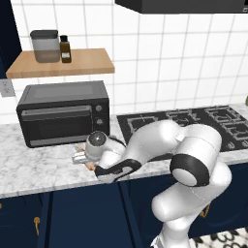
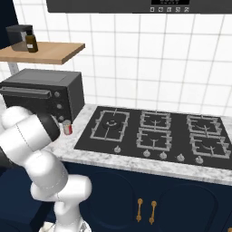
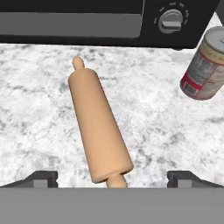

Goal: Pick the rolling pin from the drawer and place it on the counter.

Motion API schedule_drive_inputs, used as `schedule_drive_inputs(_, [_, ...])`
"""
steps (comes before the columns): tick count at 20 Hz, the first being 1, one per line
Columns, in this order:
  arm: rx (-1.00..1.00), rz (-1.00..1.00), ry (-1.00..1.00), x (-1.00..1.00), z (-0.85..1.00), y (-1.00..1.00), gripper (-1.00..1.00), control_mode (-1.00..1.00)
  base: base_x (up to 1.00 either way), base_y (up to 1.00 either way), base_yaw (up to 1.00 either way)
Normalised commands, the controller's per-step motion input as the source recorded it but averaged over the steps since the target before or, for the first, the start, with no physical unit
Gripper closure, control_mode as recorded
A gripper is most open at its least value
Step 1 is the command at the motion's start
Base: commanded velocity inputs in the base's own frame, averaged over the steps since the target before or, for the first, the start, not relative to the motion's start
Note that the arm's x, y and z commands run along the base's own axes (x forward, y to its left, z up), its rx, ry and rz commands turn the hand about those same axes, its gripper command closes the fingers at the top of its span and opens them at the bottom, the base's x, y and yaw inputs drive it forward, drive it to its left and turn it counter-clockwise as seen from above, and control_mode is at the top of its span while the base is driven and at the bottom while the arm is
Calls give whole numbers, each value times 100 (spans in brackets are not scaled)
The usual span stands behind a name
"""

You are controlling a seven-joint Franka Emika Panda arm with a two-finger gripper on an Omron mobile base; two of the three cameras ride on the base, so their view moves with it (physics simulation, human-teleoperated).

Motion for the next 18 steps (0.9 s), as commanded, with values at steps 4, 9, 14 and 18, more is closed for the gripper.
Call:
schedule_drive_inputs(4, [5, 0, 0, 72, 72, -7, -100, -100, 0, 0, 0])
schedule_drive_inputs(9, [5, 0, 4, 19, 92, -37, -100, -100, 0, 0, 0])
schedule_drive_inputs(14, [4, 0, 5, -46, 88, -87, -100, -100, 0, 0, 0])
schedule_drive_inputs(18, [2, 0, 4, -79, 59, -100, -100, -100, 0, 0, 0])
